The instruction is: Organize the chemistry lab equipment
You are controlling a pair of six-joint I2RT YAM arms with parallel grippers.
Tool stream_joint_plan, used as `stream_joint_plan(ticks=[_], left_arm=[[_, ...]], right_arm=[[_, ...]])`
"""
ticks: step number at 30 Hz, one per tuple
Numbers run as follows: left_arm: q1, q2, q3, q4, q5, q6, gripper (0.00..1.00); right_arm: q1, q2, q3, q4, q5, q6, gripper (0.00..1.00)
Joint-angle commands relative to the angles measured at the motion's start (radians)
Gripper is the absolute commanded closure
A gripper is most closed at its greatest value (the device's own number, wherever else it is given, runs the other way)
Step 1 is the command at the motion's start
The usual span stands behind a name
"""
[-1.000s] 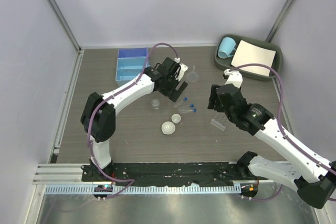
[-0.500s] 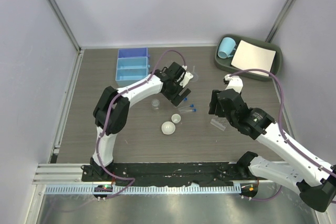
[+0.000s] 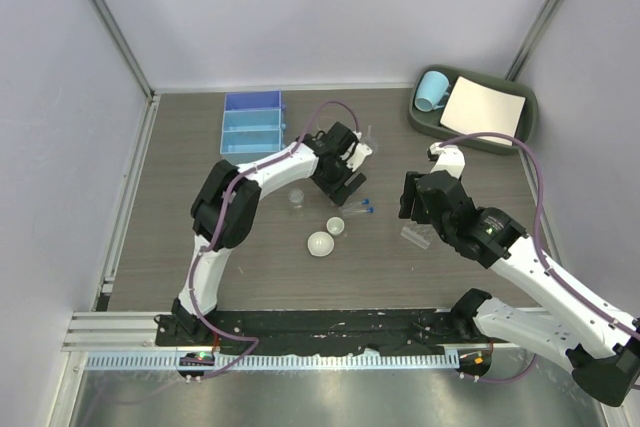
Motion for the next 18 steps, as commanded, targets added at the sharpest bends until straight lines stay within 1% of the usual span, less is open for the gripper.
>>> stream_joint_plan(ticks=[1,7,10,15,18], left_arm=[[0.0,0.034,0.058,-0.006,0.024,0.021,0.21],[0.0,0.054,0.072,-0.006,0.017,0.027,0.23],[0.0,0.062,0.066,-0.007,0.019,0.028,0.27],[0.004,0.071,0.055,-0.01,0.024,0.031,0.39],[0.004,0.076,0.052,-0.015,0.031,0.03,0.5]], right_arm=[[0.005,-0.017,-0.001,0.008,0.034,-0.011,0.34],[0.005,-0.019,-0.015,0.006,0.028,-0.015,0.34],[0.005,-0.013,-0.019,0.012,0.024,-0.015,0.34],[0.005,-0.01,-0.019,0.017,0.017,-0.014,0.34],[0.005,-0.013,-0.019,0.015,0.02,-0.012,0.34]])
